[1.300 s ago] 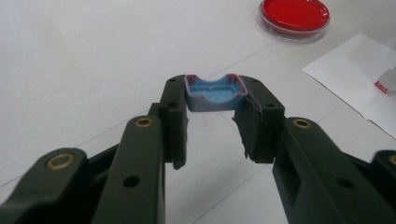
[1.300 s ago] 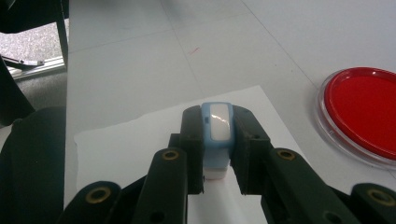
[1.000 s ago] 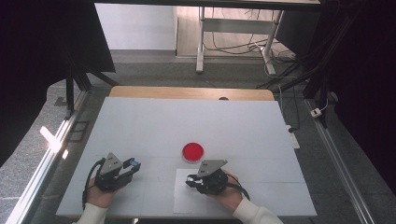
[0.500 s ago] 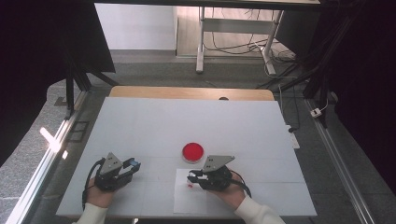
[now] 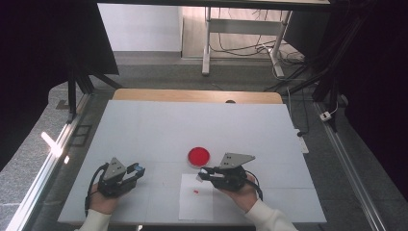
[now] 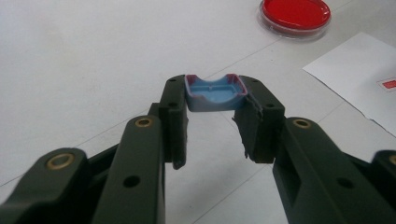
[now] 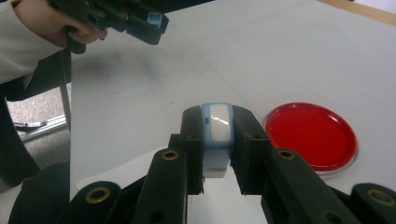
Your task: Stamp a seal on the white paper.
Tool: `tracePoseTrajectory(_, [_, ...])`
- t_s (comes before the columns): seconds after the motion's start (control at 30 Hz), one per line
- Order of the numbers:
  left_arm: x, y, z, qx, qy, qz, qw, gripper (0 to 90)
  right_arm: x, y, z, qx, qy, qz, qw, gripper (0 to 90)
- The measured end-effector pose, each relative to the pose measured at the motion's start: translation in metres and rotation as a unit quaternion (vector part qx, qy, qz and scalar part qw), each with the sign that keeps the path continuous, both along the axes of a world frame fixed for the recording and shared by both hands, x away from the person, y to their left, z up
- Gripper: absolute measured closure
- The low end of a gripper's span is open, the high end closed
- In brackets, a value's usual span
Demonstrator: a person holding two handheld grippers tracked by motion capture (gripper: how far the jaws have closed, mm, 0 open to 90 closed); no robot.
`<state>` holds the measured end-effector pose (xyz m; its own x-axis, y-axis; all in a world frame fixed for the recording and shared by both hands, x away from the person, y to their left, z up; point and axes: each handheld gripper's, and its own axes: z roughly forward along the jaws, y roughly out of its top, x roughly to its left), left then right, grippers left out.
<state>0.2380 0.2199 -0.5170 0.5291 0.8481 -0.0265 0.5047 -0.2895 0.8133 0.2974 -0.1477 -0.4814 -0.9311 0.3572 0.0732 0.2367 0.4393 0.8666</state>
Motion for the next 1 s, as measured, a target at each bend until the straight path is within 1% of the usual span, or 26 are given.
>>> tracePoseTrajectory(0.2, [0.002, 0.000, -0.002, 0.001, 0.003, 0.000, 1.0000, 64.5, 0.004, -0.008, 0.005, 0.017, -0.004, -0.018, 0.9997, 75.6])
tracePoseTrajectory(0.33, [0.001, 0.000, -0.001, 0.002, 0.002, -0.001, 1.0000, 64.5, 0.008, -0.015, 0.008, 0.035, -0.001, -0.035, 0.9988, 75.6])
tracePoseTrajectory(0.47, [0.001, -0.001, -0.002, 0.003, 0.002, -0.002, 1.0000, 64.5, 0.010, -0.021, 0.013, 0.043, -0.004, -0.048, 0.9979, 75.6])
tracePoseTrajectory(0.53, [0.001, -0.001, -0.002, 0.003, 0.002, -0.001, 1.0000, 64.5, 0.010, -0.023, 0.015, 0.050, -0.007, -0.053, 0.9973, 75.6])
tracePoseTrajectory(0.67, [0.002, -0.001, -0.003, 0.003, 0.004, -0.001, 1.0000, 64.5, 0.013, -0.029, 0.018, 0.057, -0.011, -0.065, 0.9962, 75.6])
tracePoseTrajectory(0.87, [0.002, -0.002, -0.003, 0.005, 0.004, -0.003, 1.0000, 64.5, 0.016, -0.039, 0.024, 0.077, -0.014, -0.084, 0.9933, 75.6])
tracePoseTrajectory(1.0, [0.002, -0.002, -0.003, 0.005, 0.004, -0.002, 1.0000, 64.5, 0.017, -0.040, 0.025, 0.083, -0.012, -0.089, 0.9926, 75.6])
